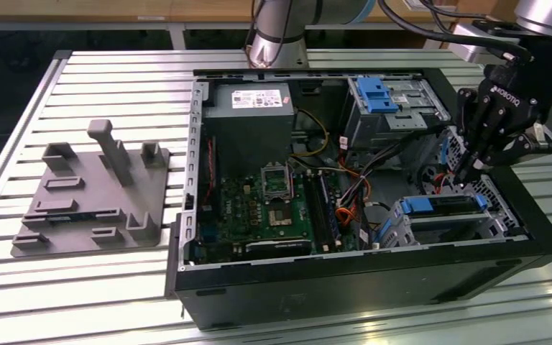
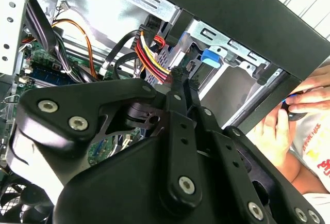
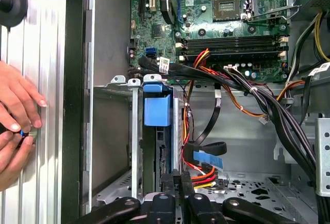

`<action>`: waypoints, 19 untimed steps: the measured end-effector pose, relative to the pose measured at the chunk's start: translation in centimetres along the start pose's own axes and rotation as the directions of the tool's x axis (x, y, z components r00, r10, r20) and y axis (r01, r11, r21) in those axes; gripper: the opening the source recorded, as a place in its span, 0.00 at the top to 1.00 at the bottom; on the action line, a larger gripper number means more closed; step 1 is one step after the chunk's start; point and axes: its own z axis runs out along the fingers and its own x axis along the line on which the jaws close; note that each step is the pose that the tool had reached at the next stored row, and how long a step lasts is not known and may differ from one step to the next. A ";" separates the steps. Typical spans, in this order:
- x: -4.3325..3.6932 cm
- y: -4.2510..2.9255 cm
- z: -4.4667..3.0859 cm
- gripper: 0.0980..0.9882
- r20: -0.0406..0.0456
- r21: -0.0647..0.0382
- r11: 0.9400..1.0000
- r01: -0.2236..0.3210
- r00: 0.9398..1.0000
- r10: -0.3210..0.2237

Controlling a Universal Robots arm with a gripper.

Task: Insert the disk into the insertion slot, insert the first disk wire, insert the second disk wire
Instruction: 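Insert the first disk wire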

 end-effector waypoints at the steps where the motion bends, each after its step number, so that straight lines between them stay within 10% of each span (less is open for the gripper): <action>1: 0.00 0.00 0.00 0.93 0.000 0.000 1.000 0.000 1.000 0.000; 11: 0.01 0.03 -0.08 0.93 0.000 0.000 1.000 0.001 1.000 -0.001; 19: 0.35 0.19 -0.46 0.93 0.031 0.003 1.000 0.008 0.999 -0.009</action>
